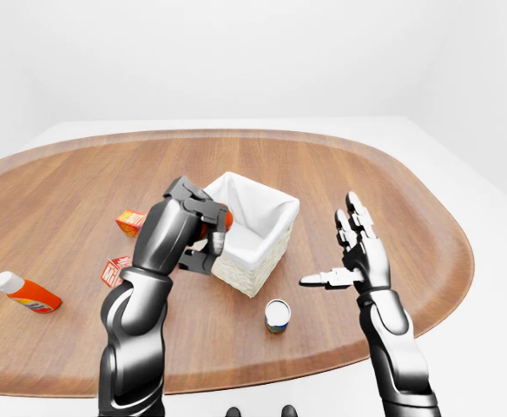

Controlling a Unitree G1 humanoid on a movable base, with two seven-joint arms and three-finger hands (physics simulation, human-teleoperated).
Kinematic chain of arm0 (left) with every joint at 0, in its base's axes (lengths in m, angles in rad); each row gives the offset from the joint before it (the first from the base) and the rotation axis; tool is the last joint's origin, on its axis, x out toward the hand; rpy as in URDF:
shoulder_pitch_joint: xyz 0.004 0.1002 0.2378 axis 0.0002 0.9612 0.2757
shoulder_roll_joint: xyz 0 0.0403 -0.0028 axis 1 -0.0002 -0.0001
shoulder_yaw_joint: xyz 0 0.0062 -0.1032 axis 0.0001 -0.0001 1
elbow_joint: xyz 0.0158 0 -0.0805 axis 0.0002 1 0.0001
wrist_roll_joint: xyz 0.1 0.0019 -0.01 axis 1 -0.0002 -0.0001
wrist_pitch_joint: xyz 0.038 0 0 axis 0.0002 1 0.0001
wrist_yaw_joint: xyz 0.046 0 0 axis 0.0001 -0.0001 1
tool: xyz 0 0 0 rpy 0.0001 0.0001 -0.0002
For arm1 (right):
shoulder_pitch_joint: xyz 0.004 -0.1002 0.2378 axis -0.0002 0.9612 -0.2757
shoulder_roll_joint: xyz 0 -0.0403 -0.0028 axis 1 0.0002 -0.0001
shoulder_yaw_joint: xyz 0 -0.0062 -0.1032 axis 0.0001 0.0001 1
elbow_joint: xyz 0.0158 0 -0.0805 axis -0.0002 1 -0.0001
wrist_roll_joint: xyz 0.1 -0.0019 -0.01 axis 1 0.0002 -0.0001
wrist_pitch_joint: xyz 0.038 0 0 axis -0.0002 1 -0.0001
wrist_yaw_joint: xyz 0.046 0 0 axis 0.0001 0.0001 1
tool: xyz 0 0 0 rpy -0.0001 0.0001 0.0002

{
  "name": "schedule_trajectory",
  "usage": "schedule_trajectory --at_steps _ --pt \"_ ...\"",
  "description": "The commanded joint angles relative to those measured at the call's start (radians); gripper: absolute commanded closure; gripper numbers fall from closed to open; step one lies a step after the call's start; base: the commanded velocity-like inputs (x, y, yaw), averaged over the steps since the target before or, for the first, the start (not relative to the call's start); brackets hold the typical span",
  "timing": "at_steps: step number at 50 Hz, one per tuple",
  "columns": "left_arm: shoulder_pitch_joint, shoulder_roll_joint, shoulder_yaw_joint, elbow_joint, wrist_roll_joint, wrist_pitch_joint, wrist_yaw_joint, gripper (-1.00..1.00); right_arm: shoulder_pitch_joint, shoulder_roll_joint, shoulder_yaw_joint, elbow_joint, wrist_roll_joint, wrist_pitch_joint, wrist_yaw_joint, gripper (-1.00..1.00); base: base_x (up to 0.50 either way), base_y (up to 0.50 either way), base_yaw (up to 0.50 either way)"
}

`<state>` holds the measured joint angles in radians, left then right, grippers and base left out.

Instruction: Pick up the tomato sauce, and put it in the basket.

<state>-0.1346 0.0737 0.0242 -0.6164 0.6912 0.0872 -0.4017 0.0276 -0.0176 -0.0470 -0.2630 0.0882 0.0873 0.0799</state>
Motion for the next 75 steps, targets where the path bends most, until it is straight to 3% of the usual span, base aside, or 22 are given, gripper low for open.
schedule_trajectory --at_steps 1,29,54,75 --pt "-0.096 0.011 -0.001 0.098 -0.006 0.000 0.019 1.00 -0.001 0.000 -0.001 0.009 0.001 0.000 0.000 -1.00 0.00 0.00 0.00" --pt "-0.360 0.059 0.002 0.581 -0.033 0.000 0.152 1.00 -0.009 -0.001 -0.006 0.027 0.008 0.000 0.000 -1.00 0.00 0.00 0.00" --pt "-0.600 0.080 -0.008 1.051 -0.091 0.000 0.213 1.00 -0.013 -0.004 -0.010 0.030 0.013 0.000 0.000 -1.00 0.00 0.00 0.00" --pt "-0.714 0.069 -0.029 1.319 -0.077 0.000 0.265 1.00 -0.017 -0.005 -0.015 0.037 0.017 0.000 -0.001 -1.00 0.00 0.00 0.00"
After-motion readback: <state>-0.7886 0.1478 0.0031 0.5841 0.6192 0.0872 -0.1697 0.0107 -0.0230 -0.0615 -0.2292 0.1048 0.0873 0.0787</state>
